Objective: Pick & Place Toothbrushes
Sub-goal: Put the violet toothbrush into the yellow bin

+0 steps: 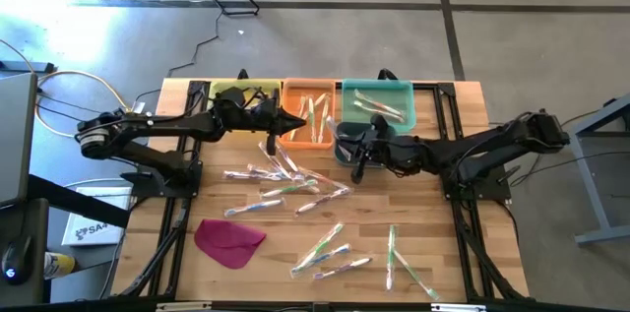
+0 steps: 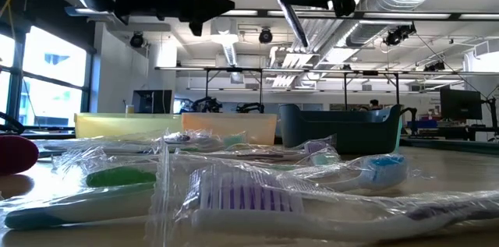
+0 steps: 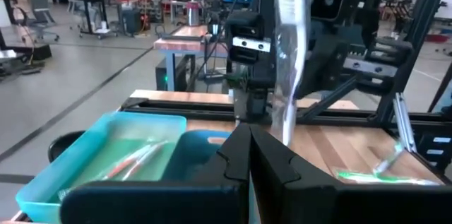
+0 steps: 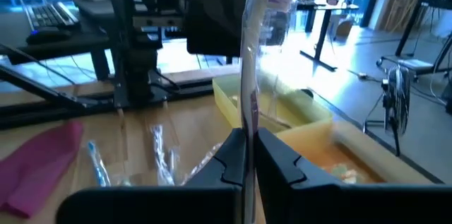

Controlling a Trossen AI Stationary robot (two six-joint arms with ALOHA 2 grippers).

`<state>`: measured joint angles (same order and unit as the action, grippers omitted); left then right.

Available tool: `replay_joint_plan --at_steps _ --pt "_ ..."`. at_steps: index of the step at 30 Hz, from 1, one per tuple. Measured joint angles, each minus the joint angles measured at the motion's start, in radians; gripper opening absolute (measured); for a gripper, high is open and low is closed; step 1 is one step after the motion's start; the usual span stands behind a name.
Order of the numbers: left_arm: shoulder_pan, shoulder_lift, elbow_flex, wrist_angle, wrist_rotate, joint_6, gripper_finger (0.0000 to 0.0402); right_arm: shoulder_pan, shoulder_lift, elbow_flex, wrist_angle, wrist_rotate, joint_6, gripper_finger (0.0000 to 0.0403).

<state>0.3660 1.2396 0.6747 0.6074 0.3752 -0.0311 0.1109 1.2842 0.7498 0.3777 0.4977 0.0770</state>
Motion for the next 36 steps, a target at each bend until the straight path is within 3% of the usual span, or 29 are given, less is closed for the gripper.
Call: replay_joint_plan --at_steps 5,18,36 --pt "-0.003 0.010 0.000 0.029 0.000 0.000 0.0009 -0.013 0.064 -0.001 0.017 -0.002 0.029 0.0007" --pt "-0.049 0.010 0.000 0.027 0.009 -0.008 0.0131 -0.022 0.235 0.000 0.394 0.002 -0.046 0.0007" --pt "-0.079 0.010 0.000 0.040 -0.027 -0.053 0.0139 -0.022 0.280 0.000 0.465 -0.002 -0.081 0.0007"
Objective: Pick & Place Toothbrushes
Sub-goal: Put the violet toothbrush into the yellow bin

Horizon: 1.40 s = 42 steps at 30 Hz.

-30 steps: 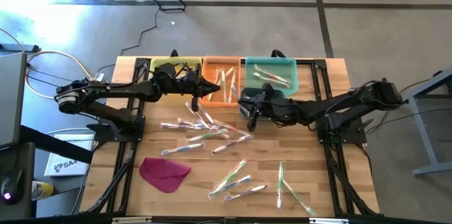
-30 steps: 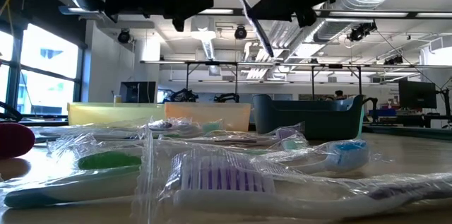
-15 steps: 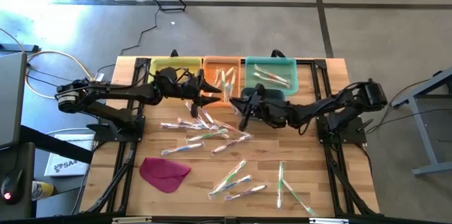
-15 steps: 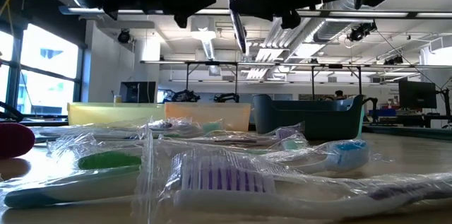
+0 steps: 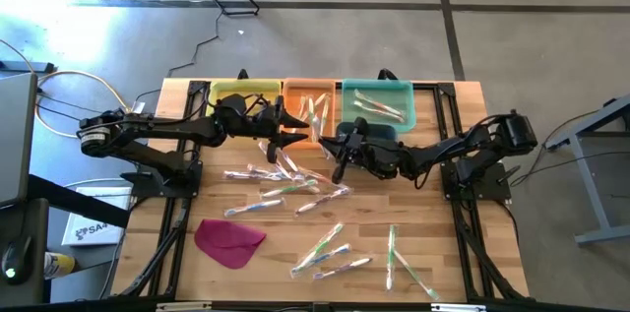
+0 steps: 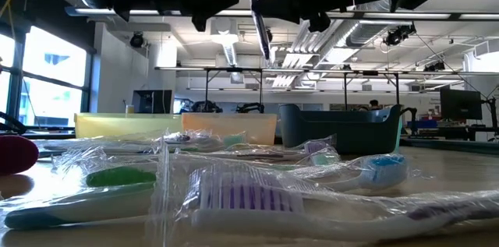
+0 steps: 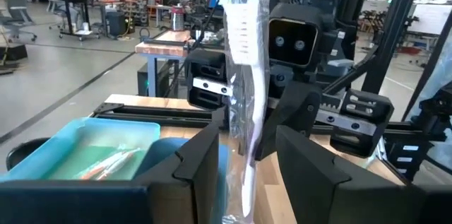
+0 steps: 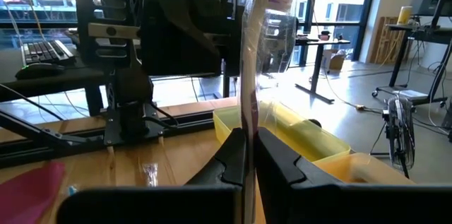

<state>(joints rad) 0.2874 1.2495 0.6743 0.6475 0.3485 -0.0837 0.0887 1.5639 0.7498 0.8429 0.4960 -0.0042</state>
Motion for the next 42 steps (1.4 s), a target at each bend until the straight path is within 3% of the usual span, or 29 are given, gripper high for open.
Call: replay_joint_plan --at_steps 8,19,23,34,42 --pt "0.000 0.005 0.000 0.016 0.000 0.000 0.0139 0.000 0.000 0.000 0.000 -0.001 -0.001 0.0007" --pt "-0.001 0.098 0.000 0.172 0.031 -0.056 0.0139 0.001 0.000 0.000 -0.001 -0.001 0.000 0.0007" --pt "-0.004 0.098 0.008 0.163 0.066 -0.058 0.0139 -0.005 0.000 0.000 -0.001 -0.003 0.001 0.0007" --pt "-0.013 0.097 0.021 0.150 0.011 -0.056 0.0138 -0.006 0.000 0.000 -0.002 -0.004 0.002 0.0007" --pt "-0.028 0.158 0.056 0.159 0.029 -0.055 0.0138 -0.006 0.000 0.000 -0.006 -0.004 0.002 0.0007"
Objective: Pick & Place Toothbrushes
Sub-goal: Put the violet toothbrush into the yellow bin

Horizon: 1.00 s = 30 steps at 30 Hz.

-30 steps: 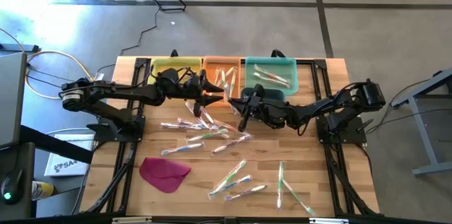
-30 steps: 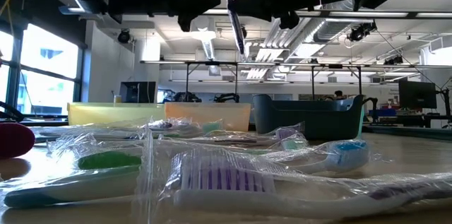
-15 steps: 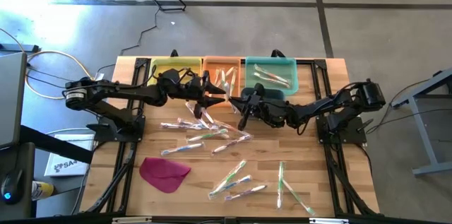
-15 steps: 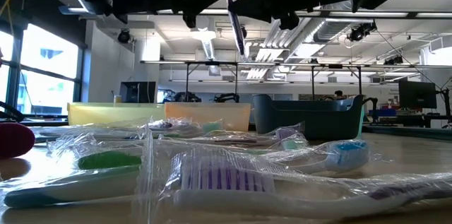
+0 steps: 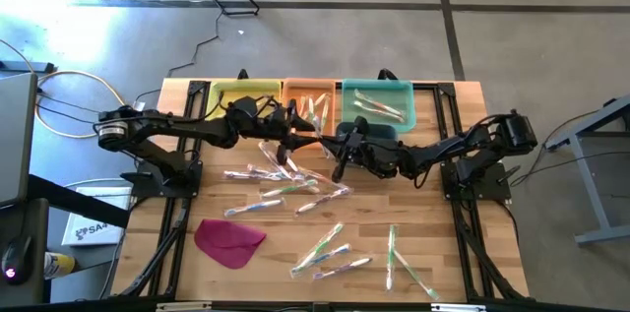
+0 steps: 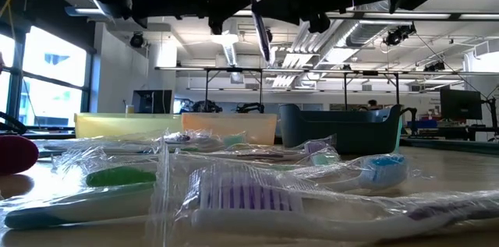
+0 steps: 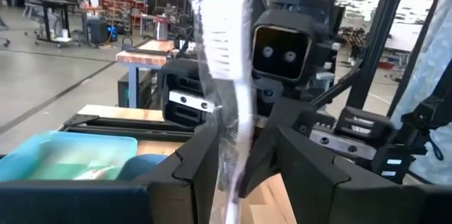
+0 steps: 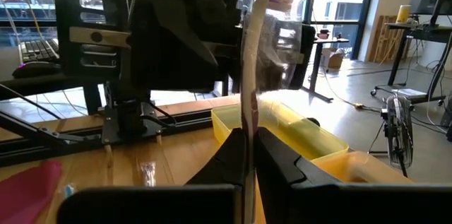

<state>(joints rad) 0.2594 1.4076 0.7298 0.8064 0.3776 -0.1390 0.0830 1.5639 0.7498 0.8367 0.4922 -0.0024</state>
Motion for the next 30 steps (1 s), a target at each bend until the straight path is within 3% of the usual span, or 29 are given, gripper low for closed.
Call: replay_joint_plan --at_steps 14,30 --pt "0.002 0.018 0.044 -0.054 0.007 0.011 0.0135 0.000 0.000 0.000 -0.025 0.003 -0.001 0.0007" --pt "0.002 0.018 0.044 -0.050 0.007 0.011 0.0020 0.000 0.000 0.000 -0.021 0.004 -0.002 0.0007"
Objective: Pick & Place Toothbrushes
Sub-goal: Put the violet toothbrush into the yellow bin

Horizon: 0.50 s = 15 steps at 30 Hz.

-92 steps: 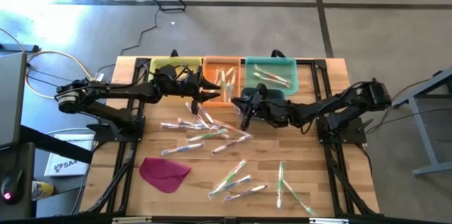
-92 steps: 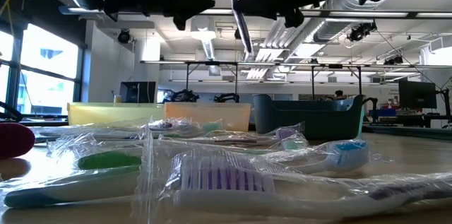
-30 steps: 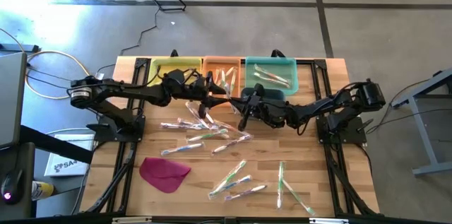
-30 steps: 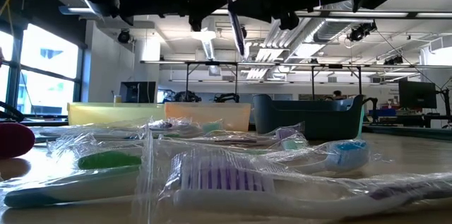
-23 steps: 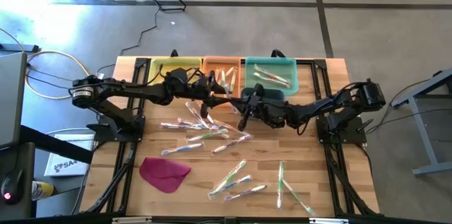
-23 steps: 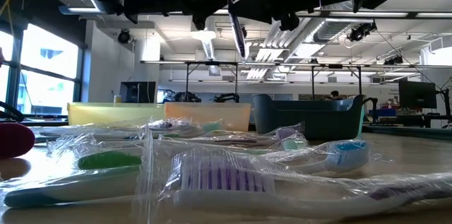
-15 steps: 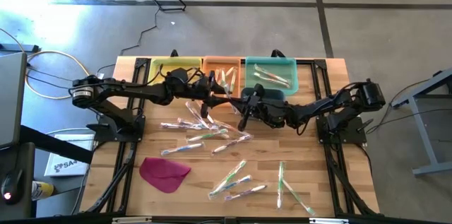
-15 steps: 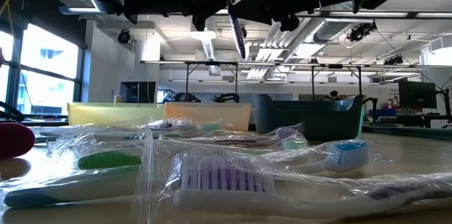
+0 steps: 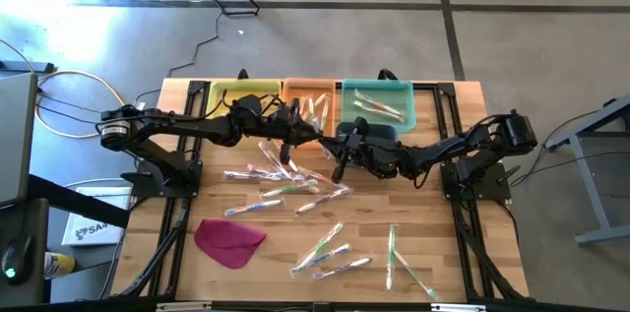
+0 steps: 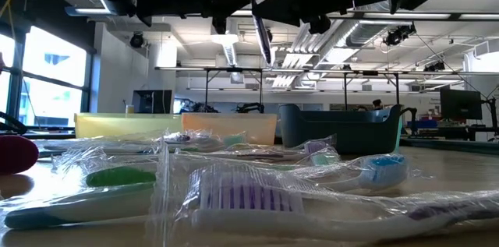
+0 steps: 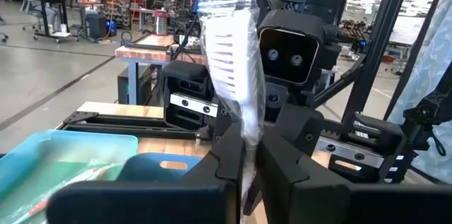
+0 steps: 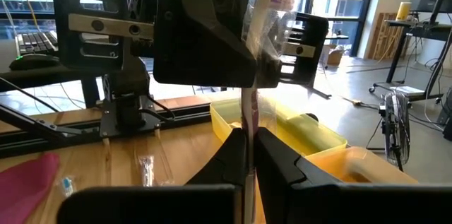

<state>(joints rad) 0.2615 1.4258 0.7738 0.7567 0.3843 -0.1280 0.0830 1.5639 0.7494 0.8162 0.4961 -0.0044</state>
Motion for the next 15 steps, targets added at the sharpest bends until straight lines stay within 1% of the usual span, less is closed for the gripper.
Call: replay_joint_plan --at_steps 10,12,15 --pt "0.000 0.000 0.000 0.000 0.000 0.000 0.0024 0.000 0.000 0.000 0.000 0.000 0.000 0.0007" --pt "0.000 0.000 0.000 0.000 0.000 0.000 0.0020 0.000 0.000 0.000 0.000 -0.002 0.000 0.0014" --pt "0.000 0.000 0.000 0.000 0.000 -0.001 0.0018 0.000 0.000 0.000 0.000 -0.008 0.000 0.0034"
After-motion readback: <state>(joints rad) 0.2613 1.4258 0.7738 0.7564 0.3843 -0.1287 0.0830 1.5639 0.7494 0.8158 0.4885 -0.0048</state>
